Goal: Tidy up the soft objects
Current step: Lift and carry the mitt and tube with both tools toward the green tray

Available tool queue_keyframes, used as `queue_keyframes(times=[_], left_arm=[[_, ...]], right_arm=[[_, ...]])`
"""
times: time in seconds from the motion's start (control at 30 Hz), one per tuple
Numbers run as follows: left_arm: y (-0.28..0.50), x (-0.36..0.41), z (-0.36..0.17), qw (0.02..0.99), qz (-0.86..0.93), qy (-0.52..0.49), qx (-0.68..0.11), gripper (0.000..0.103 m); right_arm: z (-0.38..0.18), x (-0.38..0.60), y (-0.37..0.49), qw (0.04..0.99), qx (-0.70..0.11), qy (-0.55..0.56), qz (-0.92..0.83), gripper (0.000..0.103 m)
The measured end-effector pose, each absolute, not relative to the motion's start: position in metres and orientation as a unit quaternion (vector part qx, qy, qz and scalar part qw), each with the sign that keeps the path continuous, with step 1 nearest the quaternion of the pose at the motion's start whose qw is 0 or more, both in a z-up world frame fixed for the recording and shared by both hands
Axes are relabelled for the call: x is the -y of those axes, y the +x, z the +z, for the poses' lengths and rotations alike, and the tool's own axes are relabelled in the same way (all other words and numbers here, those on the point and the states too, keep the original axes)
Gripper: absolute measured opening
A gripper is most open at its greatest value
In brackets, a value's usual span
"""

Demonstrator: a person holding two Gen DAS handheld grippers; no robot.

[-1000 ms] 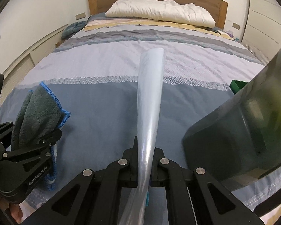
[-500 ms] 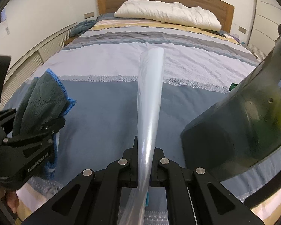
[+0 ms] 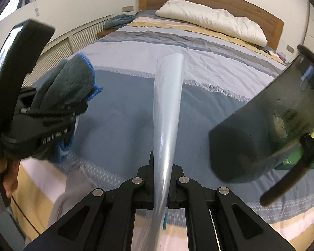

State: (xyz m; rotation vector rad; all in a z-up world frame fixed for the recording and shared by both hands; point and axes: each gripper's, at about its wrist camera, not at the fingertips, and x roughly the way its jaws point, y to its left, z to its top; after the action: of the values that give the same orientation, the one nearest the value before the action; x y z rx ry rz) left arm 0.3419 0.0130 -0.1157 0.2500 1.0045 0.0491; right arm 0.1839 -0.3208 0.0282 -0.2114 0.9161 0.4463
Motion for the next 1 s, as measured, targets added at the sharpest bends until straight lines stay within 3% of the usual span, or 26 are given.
queue_keyframes(times=[1.0], left_arm=[[0.269, 0.068, -0.110, 0.857, -0.021, 0.144, -0.494, 0.032]], right_arm=[[0.068, 0.425, 0.068, 0.835, -0.464, -0.164, 0.246, 0.004]])
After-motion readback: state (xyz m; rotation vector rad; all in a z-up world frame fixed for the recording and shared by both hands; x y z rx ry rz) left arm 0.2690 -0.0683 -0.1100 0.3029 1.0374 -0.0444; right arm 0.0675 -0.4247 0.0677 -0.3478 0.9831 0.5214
